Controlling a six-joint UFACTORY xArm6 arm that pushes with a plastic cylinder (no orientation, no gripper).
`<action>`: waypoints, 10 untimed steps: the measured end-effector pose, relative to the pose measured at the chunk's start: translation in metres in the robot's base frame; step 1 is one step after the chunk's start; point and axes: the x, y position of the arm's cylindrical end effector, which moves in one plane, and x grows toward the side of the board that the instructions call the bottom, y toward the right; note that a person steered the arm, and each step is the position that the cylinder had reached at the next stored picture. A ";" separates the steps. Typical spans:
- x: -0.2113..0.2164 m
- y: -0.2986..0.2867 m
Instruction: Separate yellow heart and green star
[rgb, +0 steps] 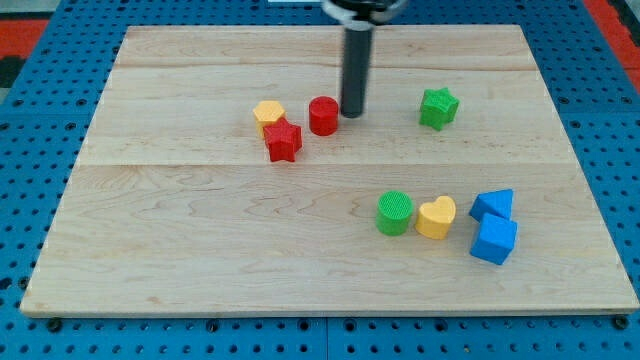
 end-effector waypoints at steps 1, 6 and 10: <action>0.029 0.007; 0.138 0.141; 0.122 0.025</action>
